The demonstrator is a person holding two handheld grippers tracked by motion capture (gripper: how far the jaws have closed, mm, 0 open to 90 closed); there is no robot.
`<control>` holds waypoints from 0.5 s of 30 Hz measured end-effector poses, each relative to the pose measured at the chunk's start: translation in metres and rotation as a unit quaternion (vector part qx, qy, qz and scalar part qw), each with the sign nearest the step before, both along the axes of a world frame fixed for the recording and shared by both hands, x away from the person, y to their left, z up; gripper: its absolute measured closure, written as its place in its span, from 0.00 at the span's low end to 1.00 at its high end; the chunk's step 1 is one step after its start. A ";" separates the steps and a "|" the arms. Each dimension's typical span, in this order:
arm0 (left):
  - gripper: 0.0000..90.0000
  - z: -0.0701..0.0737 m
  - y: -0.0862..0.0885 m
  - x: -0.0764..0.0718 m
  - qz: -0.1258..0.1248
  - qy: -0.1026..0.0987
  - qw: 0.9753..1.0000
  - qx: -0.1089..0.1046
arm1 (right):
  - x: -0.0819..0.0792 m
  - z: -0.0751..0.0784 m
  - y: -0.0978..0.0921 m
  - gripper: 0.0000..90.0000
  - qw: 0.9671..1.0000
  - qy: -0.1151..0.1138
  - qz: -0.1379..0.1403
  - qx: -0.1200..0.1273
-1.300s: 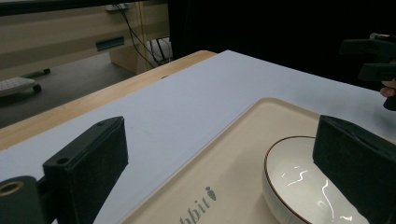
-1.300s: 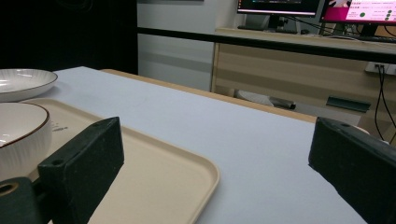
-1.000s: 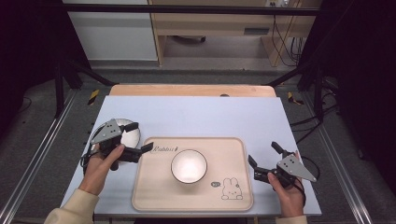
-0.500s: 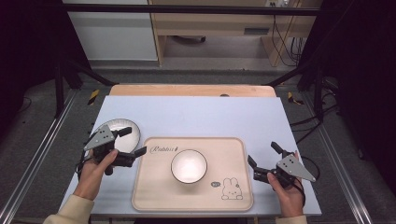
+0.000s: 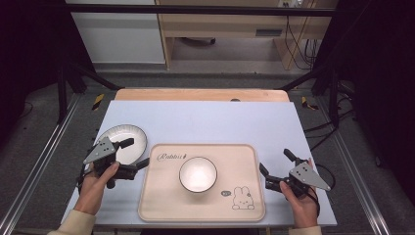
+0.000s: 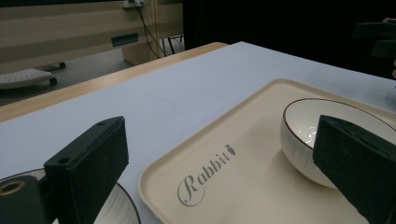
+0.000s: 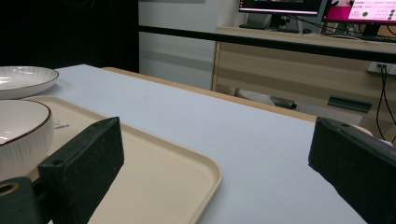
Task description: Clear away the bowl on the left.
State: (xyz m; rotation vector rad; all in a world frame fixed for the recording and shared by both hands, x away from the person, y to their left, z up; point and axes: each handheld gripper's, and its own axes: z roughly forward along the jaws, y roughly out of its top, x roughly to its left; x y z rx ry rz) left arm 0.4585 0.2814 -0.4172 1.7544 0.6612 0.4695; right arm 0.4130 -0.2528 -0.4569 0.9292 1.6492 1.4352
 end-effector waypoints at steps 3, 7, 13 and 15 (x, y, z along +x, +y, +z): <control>0.04 -0.003 0.001 -0.002 0.000 -0.002 1.000 0.002 | 0.000 0.000 0.000 0.04 1.000 0.000 0.000 0.000; 0.04 -0.007 0.004 -0.003 0.002 -0.005 1.000 0.005 | 0.000 0.000 0.000 0.04 1.000 0.000 0.001 -0.001; 0.04 -0.016 0.008 -0.006 0.008 -0.003 1.000 0.005 | 0.000 0.000 0.000 0.04 1.000 0.000 0.001 0.001; 0.04 -0.020 0.010 -0.007 0.012 -0.004 1.000 0.008 | 0.000 0.000 0.000 0.04 1.000 0.000 0.001 0.000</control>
